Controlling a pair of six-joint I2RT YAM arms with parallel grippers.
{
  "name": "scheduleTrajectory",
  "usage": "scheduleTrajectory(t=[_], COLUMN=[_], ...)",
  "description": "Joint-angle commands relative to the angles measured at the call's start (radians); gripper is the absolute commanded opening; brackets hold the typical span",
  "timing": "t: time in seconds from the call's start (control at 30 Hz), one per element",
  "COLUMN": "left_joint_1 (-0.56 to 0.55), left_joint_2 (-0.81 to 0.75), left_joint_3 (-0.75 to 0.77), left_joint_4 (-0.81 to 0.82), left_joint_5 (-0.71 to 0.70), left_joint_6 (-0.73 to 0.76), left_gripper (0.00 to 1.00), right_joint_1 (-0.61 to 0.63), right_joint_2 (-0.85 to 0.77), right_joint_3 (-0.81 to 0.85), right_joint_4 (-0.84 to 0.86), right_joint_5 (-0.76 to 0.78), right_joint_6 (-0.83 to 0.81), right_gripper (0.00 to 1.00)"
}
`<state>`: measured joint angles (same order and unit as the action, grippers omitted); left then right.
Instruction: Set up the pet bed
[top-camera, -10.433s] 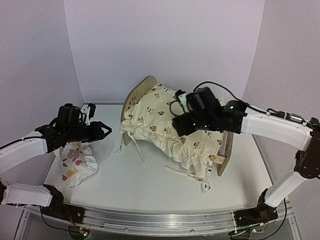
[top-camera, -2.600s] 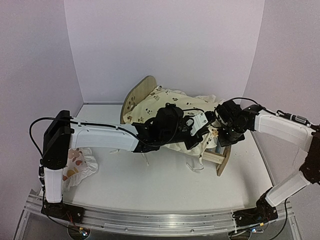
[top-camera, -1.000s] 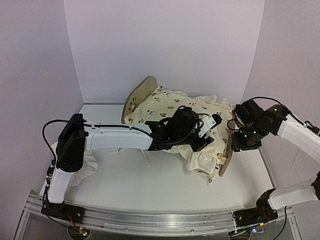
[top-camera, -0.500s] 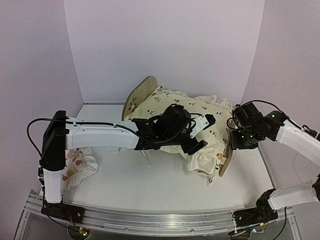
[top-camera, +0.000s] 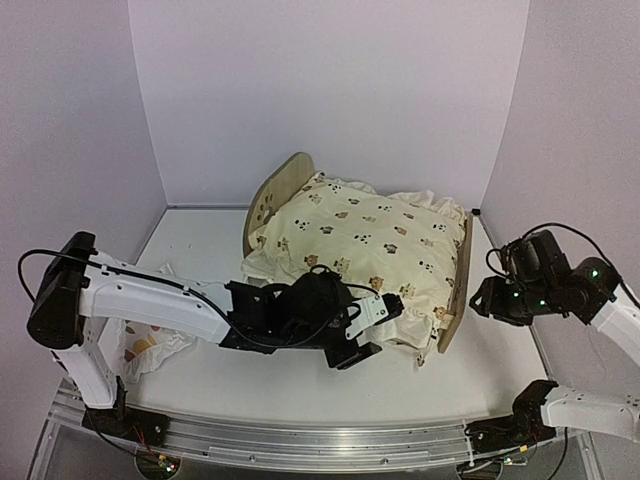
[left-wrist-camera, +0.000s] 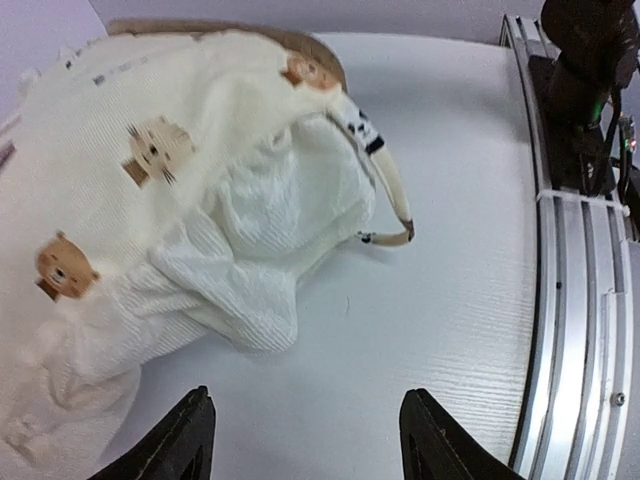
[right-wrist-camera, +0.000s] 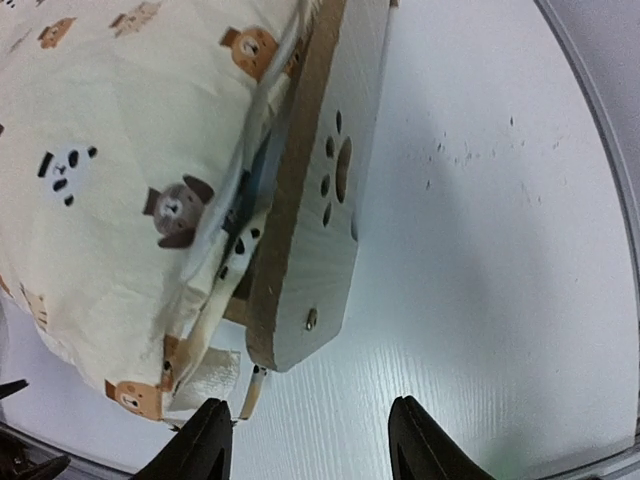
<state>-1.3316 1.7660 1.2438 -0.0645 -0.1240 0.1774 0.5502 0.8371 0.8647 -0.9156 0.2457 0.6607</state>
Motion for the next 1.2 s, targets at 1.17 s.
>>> scheduleTrajectory(t=[1.17], left_joint_1=[0.010], left_joint_2=[0.090], left_joint_3=[-0.158], left_joint_4=[0.199], left_joint_5=[0.093], left_joint_6=[-0.169], left_gripper=[0.57], right_joint_1=[0.316], right_joint_2=[0.126], right_joint_3=[-0.393], right_joint_4=[0.672], right_joint_5=[0.578], right_joint_6=[0.130], right_gripper=[0.22])
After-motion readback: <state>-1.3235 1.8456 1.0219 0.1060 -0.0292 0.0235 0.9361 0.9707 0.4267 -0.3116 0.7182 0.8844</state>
